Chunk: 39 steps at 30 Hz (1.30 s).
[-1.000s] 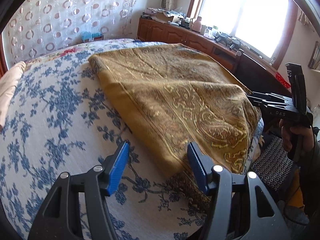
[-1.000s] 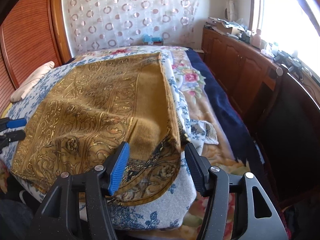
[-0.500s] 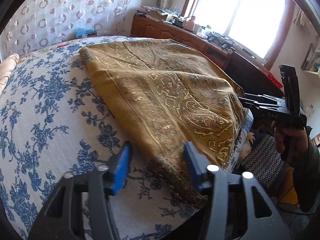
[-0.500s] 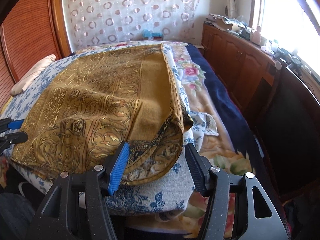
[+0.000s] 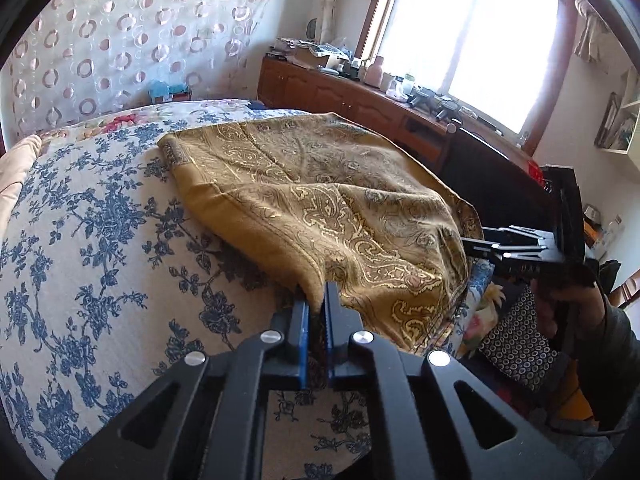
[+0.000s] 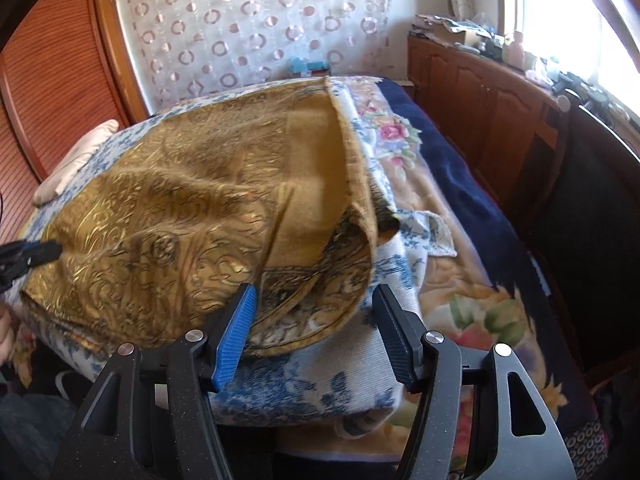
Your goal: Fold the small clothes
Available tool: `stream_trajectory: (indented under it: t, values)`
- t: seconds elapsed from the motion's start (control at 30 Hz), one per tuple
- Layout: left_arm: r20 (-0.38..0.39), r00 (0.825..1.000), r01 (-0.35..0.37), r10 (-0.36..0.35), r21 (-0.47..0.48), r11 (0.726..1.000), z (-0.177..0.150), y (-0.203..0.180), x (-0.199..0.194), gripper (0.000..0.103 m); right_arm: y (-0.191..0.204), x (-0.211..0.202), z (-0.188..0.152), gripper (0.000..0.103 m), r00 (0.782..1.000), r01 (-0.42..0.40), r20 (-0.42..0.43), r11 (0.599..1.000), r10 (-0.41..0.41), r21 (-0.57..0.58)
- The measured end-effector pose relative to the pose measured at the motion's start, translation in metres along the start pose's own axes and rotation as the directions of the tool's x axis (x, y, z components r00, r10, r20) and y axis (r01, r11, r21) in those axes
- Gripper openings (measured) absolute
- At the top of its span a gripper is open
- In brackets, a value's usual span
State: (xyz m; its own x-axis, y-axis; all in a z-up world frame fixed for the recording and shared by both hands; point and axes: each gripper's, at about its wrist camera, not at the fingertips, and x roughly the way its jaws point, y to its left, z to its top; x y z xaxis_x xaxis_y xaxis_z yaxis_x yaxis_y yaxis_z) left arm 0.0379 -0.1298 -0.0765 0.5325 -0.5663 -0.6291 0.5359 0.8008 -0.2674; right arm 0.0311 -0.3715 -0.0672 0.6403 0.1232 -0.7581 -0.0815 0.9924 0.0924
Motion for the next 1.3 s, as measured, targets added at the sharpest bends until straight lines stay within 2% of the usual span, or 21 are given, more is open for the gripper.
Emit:
stream_trajectory:
  t: [0.1,0.2,0.3,0.33,0.37,0.43,0.6,0.83,1.0,1.3]
  values:
    - [0.019,1.0,0.013,-0.013,-0.009,1.0,0.004,0.002,0.0,0.003,0.009,0.003,0.0,0.062,1.0,-0.012,0.011,0.999,0.013,-0.03]
    - [0.041,0.999,0.019,-0.018,-0.015,1.0,0.008,0.002,-0.002,0.003,0.014,0.007,0.003,0.048,0.999,-0.032,0.019,0.999,0.032,-0.043]
    - [0.066,0.998,0.019,-0.018,-0.017,1.0,0.013,0.0,-0.004,0.003,0.016,0.008,0.005,0.027,0.998,-0.055,0.018,0.997,0.056,-0.058]
    - [0.075,0.997,0.02,-0.018,-0.017,1.0,0.016,-0.001,-0.006,0.003,0.015,0.006,0.007,0.014,0.997,-0.063,0.031,0.997,0.065,-0.052]
    - [0.083,0.996,0.019,-0.018,-0.016,1.0,0.018,-0.001,-0.007,0.003,0.012,0.002,0.008,0.01,0.995,-0.074,0.061,0.996,0.076,-0.039]
    - [0.102,0.995,0.022,-0.019,-0.02,1.0,0.024,0.0,-0.012,0.003,0.008,-0.009,0.012,0.008,0.986,-0.118,0.119,0.993,0.119,-0.011]
    - [0.152,0.988,0.044,-0.036,-0.048,0.998,0.048,0.008,-0.021,0.003,0.008,-0.029,0.031,0.007,0.971,-0.134,0.197,0.991,0.136,-0.023]
    - [0.19,0.982,0.02,-0.004,-0.082,0.996,0.086,0.035,-0.018,0.003,0.018,-0.041,0.093,0.006,0.95,-0.133,0.28,0.99,0.14,-0.046]
    - [0.177,0.984,0.009,0.01,-0.108,0.994,0.095,0.052,-0.006,0.003,0.025,-0.025,0.123,0.006,0.949,-0.108,0.29,0.991,0.126,-0.079]
    - [0.146,0.988,-0.021,0.041,-0.132,0.991,0.127,0.081,0.028,0.003,0.034,0.028,0.165,0.006,0.964,-0.072,0.245,0.988,0.105,-0.139]
